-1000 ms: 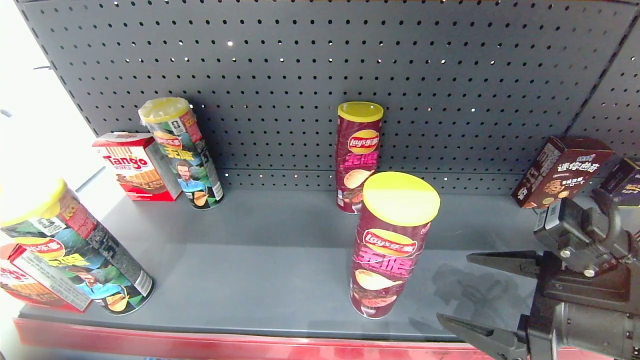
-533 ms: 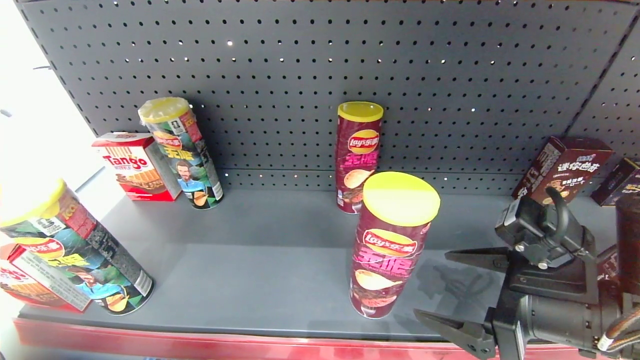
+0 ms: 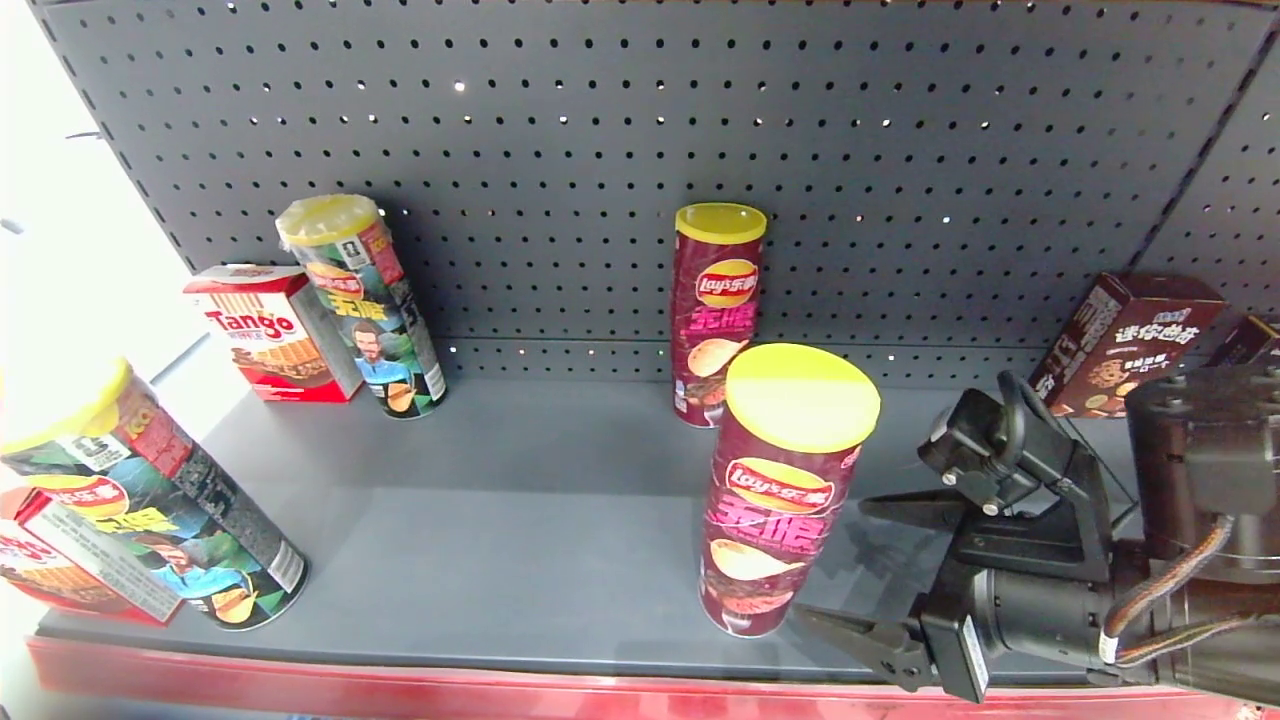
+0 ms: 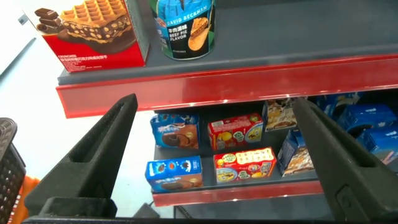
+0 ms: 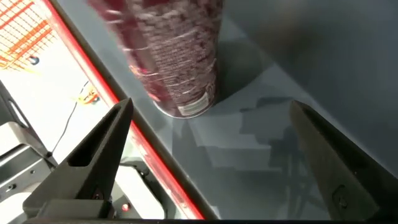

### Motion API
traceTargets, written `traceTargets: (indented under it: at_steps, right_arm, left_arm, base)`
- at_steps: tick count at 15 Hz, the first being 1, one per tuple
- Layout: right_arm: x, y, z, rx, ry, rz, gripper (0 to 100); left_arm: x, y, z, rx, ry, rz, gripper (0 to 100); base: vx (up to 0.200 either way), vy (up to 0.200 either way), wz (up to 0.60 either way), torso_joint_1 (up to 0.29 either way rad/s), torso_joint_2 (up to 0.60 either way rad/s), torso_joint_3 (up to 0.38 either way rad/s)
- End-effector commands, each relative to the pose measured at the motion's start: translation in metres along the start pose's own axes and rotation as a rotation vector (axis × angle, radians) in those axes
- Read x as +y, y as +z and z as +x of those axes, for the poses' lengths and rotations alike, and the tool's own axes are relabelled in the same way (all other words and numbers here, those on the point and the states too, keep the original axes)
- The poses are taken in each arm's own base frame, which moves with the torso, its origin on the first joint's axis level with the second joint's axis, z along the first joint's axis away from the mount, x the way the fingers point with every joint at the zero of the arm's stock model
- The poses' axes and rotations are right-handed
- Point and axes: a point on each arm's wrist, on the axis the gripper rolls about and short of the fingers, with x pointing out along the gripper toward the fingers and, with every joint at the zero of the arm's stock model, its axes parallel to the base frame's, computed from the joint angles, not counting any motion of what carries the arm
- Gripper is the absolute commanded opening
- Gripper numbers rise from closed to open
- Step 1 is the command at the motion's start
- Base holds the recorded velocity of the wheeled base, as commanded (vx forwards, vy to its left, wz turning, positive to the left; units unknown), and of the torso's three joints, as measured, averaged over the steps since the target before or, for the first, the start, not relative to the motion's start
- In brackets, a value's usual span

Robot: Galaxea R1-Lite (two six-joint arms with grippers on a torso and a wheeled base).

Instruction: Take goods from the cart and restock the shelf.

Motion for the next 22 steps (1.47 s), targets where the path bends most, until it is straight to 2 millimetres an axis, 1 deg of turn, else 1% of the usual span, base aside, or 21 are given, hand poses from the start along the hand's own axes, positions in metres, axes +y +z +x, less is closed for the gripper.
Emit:
traceTargets:
  at_steps: [1, 14, 19, 22]
  right_arm:
    - [-0.001, -0.001, 0.003, 0.010, -0.003, 0.002, 100]
    - [-0.014, 0.000, 0.003, 0.008, -0.055, 0.025, 100]
    - [-0.018, 0.006, 0.010, 0.003, -0.064, 0.027, 100]
    - [-0.019, 0.006, 0.014, 0.009, -0.063, 0.026, 100]
  left_arm:
    - [0.000, 0.000, 0.000, 0.004, 0.001, 0.000, 100]
    - [0.000, 0.000, 0.000, 0.003, 0.001, 0.000, 100]
    - [0.000, 0.000, 0.000, 0.003, 0.001, 0.000, 100]
    - [0.000, 0.000, 0.000, 0.004, 0.001, 0.000, 100]
  base:
    - [0.000, 0.000, 0.00, 0.000, 0.00, 0.000]
    - [0.000, 0.000, 0.00, 0.000, 0.00, 0.000]
    - [0.000, 0.000, 0.00, 0.000, 0.00, 0.000]
    - [0.000, 0.000, 0.00, 0.000, 0.00, 0.000]
